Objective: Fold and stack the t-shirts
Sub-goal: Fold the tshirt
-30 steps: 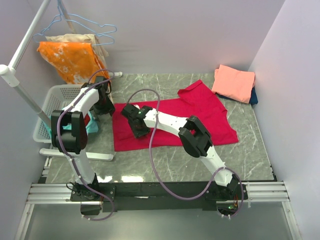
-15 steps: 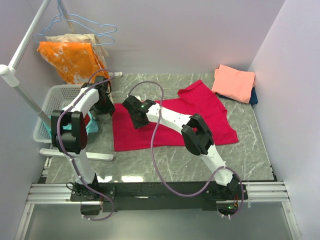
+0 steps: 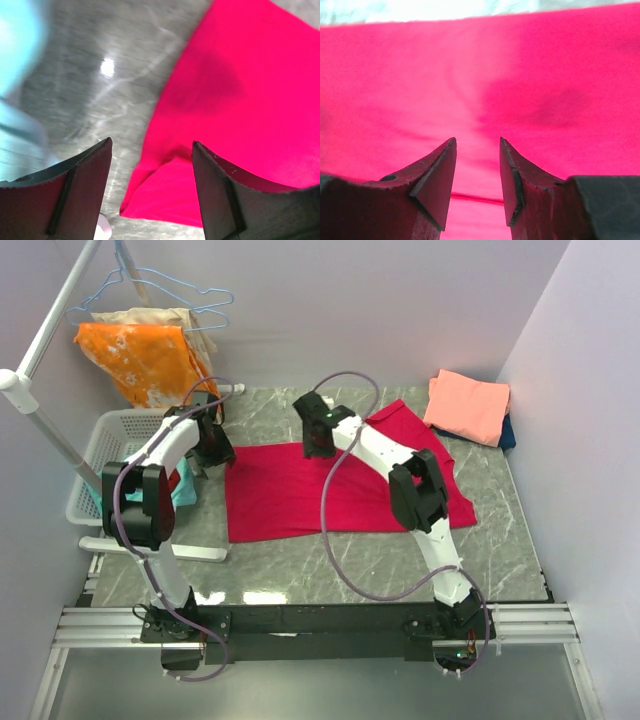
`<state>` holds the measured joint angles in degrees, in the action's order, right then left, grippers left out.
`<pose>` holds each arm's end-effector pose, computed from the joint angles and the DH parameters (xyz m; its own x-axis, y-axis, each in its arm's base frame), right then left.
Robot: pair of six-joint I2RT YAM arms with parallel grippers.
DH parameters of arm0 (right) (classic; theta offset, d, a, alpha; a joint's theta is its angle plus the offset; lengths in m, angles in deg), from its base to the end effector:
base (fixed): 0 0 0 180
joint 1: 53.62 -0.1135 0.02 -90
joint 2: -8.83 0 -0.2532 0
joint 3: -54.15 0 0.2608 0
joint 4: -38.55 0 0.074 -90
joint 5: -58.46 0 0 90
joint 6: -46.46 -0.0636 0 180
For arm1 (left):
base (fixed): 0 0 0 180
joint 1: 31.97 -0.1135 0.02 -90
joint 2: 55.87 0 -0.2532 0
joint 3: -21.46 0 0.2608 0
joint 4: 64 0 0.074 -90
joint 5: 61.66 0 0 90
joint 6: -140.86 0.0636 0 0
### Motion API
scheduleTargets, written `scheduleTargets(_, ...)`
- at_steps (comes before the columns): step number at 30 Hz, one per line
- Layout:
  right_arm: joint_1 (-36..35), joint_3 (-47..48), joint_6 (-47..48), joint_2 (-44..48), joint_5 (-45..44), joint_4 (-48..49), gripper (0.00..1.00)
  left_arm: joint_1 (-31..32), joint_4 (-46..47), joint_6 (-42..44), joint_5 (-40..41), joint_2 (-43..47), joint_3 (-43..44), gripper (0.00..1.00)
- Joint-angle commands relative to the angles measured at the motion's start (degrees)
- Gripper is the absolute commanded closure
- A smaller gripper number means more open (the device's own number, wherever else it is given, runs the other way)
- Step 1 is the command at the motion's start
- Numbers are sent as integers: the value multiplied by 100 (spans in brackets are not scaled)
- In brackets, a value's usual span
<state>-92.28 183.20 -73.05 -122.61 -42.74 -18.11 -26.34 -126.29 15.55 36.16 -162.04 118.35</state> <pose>0.4124 0.3141 0.1755 -0.8462 -0.0582 -0.5296 -0.1355 0.9848 0.1084 0.3902 -0.0298 0.1846 -0.8019 -0.4964 -0.3326 -0.5013 0.8618 -0.0774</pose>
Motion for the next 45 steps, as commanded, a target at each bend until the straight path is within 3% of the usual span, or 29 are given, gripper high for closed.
scheduleTargets(1,-54,238,244,408,-93,-296,52,333,101,279,-333,316,149,30)
scheduleTargets(11,-317,-78,499,592,22,-358,52,703,180,-89,-176,-710,622,33)
scheduleTargets(15,-713,-464,728,943,-40,-244,52,703,4,-353,298,-1273,1167,32)
scheduleTargets(21,-1601,-641,974,1006,-198,-200,52,703,-286,-450,370,-2109,1879,33)
scheduleTargets(28,-2058,-44,1132,488,187,-226,52,677,-515,-547,423,-2496,2284,31)
scheduleTargets(40,-2111,791,1343,-294,750,-33,50,641,-550,-407,186,-2584,2530,31)
scheduleTargets(45,-2155,696,1387,-488,769,-7,51,632,-734,-275,185,-2883,2986,31)
